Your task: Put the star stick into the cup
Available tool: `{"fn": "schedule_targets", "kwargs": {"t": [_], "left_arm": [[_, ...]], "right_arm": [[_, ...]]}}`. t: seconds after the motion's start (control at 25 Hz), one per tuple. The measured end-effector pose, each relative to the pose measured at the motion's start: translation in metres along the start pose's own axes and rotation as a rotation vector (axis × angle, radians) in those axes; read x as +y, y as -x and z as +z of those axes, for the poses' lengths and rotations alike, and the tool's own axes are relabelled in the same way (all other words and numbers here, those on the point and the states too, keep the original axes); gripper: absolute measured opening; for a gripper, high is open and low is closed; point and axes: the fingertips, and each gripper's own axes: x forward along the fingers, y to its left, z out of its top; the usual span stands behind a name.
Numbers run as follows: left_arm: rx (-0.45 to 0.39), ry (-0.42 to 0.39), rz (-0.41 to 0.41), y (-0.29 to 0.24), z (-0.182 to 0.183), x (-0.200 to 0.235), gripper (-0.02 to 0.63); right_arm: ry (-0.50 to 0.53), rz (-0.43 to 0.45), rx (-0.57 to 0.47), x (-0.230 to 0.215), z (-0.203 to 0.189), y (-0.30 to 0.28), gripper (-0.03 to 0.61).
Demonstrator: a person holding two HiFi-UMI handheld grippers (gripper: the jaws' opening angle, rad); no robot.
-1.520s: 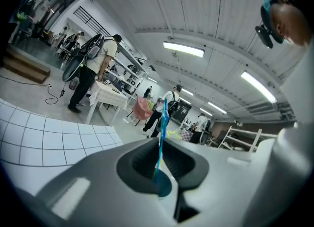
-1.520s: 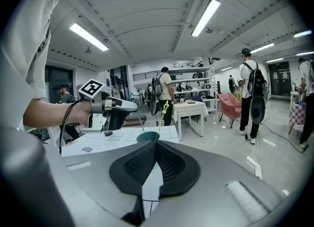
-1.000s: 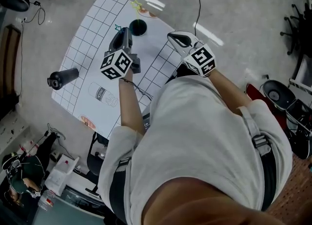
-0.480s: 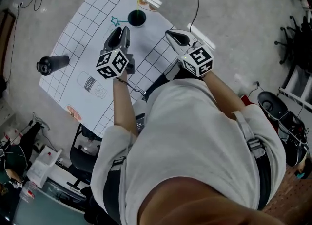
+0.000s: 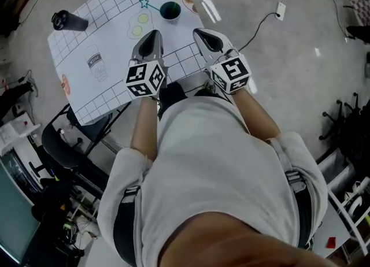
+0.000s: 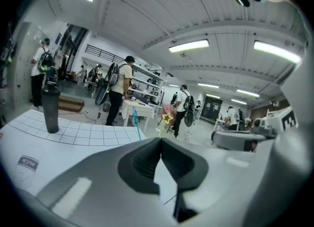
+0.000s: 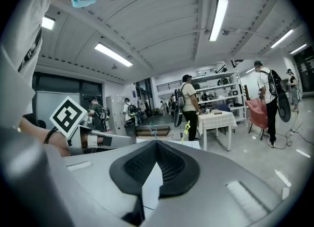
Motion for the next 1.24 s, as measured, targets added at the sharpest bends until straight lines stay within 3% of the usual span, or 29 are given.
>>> {"fn": "schedule_targets", "kwargs": {"t": [0.24,0.4,0.6,0.88,1.24], "left_arm": [[-0.113,0.011,0.181,0.029,-0.014,-0.054,0.003],[-0.123,0.020,0.245,0.041,-0.029,-0.083,0.003],[-0.113,-0.030,0.275,0.049,-0.032,-0.111,0.003],[-0.098,-0.077,0.249,0.052,-0.037,-0.144,0.003],[-0.093,-0.074,0.245,0.067,-0.042,-0.153,0.003]], "right_arm": [[0.035,0.062,-0.005,-0.010,0.010,0.030,-0.002],[0.039,0.107,-0.009,-0.008,0.010,0.052,-0.002],[0.040,0.117,-0.039,-0.011,0.012,0.077,-0.002],[0.039,0.109,-0.062,-0.010,0.009,0.099,-0.002],[0.032,0.103,-0.056,-0.001,0.001,0.108,-0.002]]}}
